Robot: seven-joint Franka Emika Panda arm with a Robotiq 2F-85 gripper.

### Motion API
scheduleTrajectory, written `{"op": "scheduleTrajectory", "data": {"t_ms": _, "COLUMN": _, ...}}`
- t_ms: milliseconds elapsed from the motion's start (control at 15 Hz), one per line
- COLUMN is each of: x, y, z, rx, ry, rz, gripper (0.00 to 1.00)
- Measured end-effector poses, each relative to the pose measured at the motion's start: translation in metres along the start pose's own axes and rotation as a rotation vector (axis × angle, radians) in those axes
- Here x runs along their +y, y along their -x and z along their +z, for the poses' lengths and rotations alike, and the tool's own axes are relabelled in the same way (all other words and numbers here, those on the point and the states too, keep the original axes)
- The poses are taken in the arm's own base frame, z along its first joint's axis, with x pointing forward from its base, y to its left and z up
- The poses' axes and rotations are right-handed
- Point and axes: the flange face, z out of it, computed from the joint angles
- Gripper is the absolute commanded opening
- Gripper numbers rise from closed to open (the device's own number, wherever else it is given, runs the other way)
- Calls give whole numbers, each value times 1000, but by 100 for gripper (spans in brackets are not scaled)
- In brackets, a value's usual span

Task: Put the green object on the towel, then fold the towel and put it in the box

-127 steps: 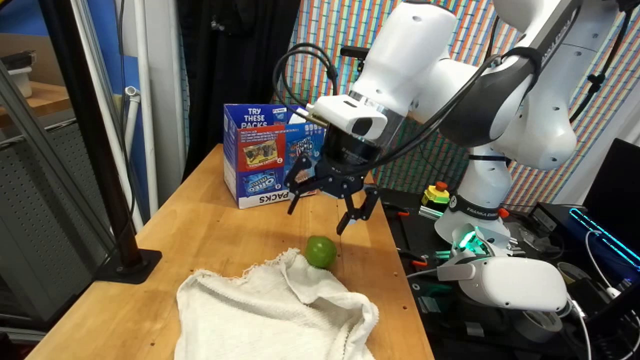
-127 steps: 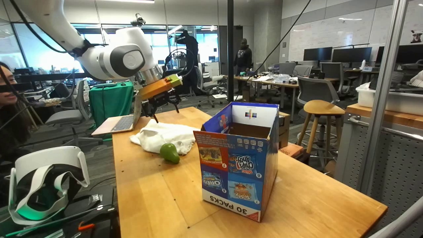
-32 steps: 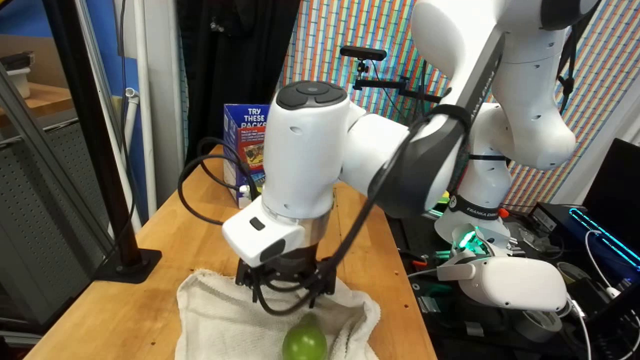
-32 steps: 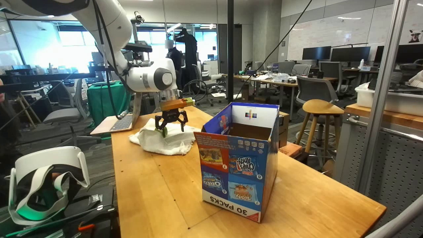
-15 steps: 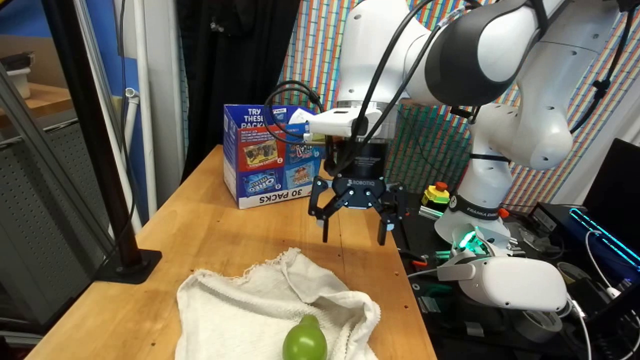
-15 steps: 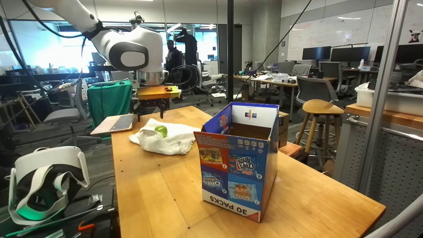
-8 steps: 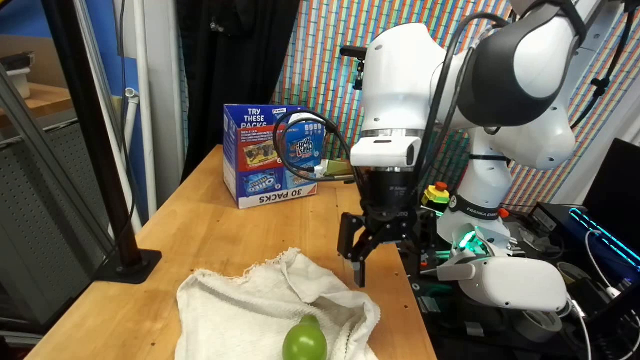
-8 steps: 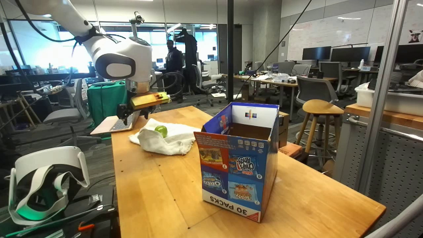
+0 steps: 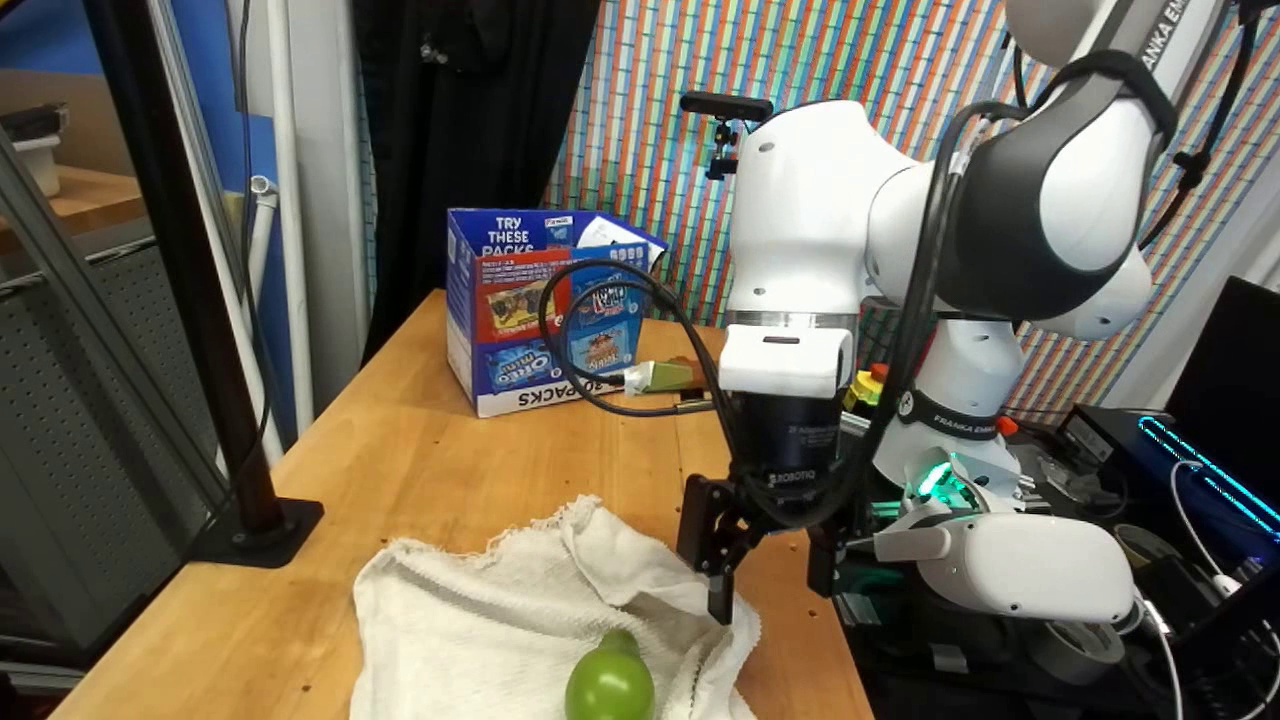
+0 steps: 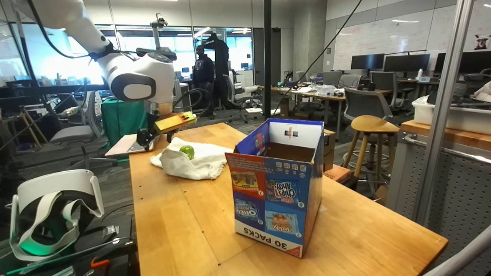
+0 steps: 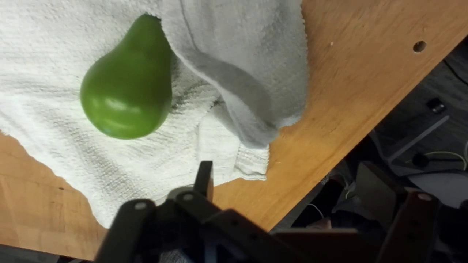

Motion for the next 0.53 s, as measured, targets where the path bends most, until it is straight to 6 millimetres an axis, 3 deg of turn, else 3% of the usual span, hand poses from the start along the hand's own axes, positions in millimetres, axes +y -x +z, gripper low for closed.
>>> {"op": "scheduleTrajectory", "data": {"t_ms": 133, "x": 4, "y": 3, "z": 6, "rx": -34, "ry": 14, "rz": -27, "gripper": 99}}
{"op": "scheduleTrajectory", "data": {"t_ms": 200, "x": 5, "y": 6, "z": 10, "rx": -49, "ry": 16, "rz": -37, "gripper": 94}}
{"op": "scheduleTrajectory", "data": {"t_ms": 267, "x": 7, "y": 8, "z": 13, "rx": -62, "ry": 18, "rz": -44, "gripper": 74}}
{"op": "scheduleTrajectory", "data": {"t_ms": 533, "x": 10, "y": 16, "z": 24, "rx": -99, "ry": 11, "rz": -53, "gripper": 42}}
